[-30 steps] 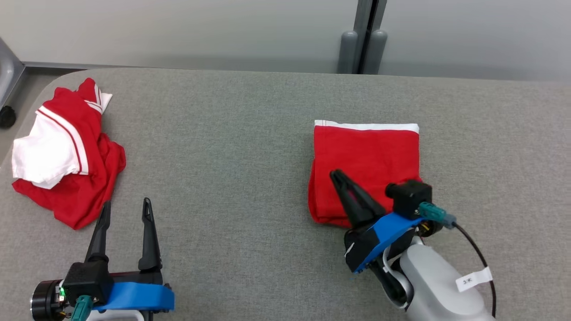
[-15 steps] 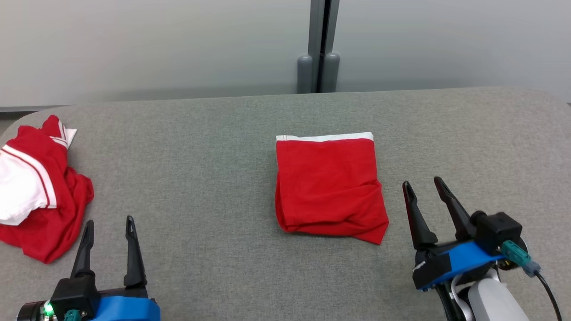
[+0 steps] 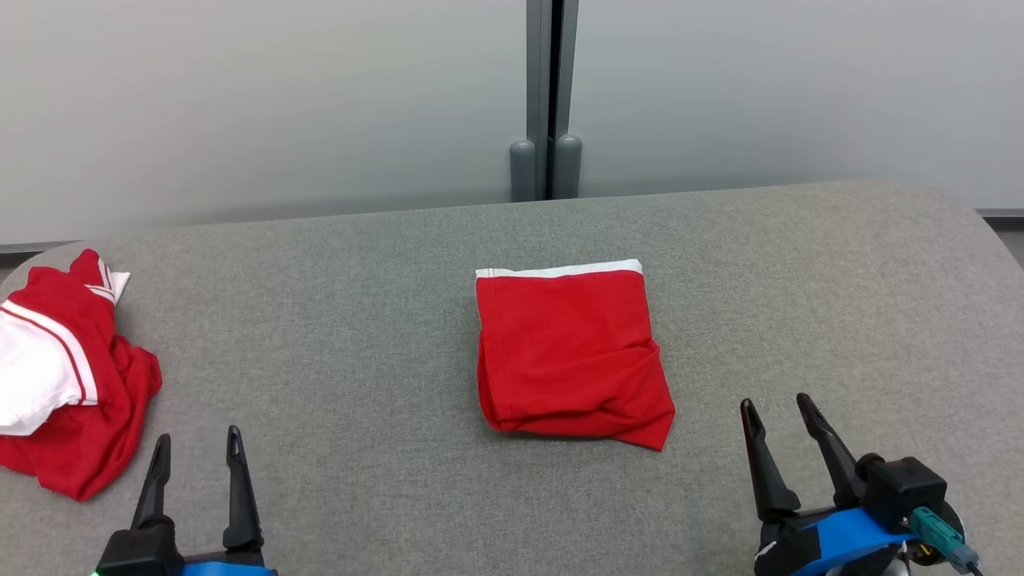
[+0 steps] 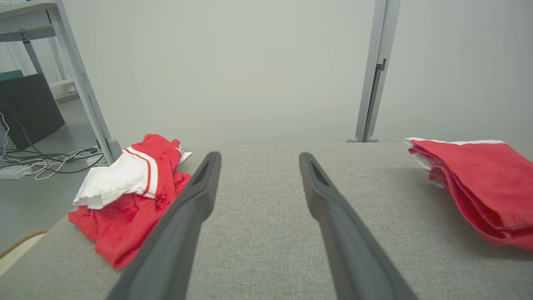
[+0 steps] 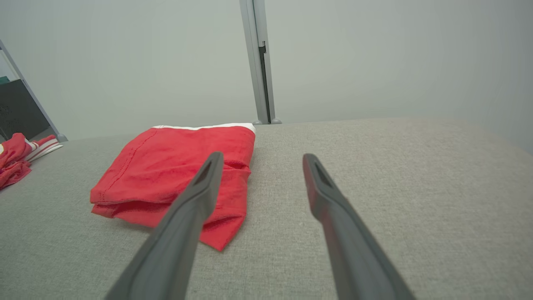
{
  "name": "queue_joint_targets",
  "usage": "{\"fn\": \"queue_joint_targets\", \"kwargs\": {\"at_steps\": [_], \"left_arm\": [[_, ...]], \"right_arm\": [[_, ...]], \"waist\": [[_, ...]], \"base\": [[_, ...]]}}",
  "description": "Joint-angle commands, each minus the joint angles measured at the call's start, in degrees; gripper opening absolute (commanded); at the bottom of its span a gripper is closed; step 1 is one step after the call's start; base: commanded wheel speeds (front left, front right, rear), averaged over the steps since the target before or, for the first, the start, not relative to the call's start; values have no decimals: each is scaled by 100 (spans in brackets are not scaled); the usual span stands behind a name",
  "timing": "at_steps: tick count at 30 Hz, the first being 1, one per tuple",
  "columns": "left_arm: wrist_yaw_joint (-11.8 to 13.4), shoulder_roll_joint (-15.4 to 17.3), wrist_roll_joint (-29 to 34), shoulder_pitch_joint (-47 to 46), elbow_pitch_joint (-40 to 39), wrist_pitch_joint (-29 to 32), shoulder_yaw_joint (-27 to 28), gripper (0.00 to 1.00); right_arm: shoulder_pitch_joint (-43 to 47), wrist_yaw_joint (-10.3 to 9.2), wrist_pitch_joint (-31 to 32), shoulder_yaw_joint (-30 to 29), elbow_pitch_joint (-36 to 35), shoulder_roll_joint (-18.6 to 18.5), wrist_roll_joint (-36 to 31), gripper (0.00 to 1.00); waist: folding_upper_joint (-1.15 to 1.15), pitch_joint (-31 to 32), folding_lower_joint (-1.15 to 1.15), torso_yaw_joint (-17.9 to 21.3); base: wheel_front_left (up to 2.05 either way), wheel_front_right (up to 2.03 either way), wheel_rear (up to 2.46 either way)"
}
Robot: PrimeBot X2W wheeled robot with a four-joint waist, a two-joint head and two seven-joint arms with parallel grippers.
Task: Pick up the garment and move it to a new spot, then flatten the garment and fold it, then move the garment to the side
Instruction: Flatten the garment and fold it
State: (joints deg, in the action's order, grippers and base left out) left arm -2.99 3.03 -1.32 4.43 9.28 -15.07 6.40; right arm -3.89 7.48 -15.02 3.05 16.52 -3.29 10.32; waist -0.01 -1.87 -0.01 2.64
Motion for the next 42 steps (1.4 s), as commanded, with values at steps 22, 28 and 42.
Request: {"fn": "queue_joint_targets", "kwargs": {"at_steps": [22, 28, 42], "left_arm": [[134, 86, 71, 148, 189, -13, -56, 100], [156, 85, 55, 172, 159, -13, -72, 100], [112, 112, 10, -57, 57, -13, -82, 100]], "right_arm": [[138, 3, -22, 11, 302, 38, -91, 100], [149, 3, -22, 37, 356, 38, -58, 100], [-886, 3, -22, 379, 546, -53, -378, 100]], "waist": [[1, 198, 1, -158], [1, 214, 1, -156], [1, -71, 1, -291]], "base": [[0, 0, 0], [0, 0, 0], [0, 0, 0]]}}
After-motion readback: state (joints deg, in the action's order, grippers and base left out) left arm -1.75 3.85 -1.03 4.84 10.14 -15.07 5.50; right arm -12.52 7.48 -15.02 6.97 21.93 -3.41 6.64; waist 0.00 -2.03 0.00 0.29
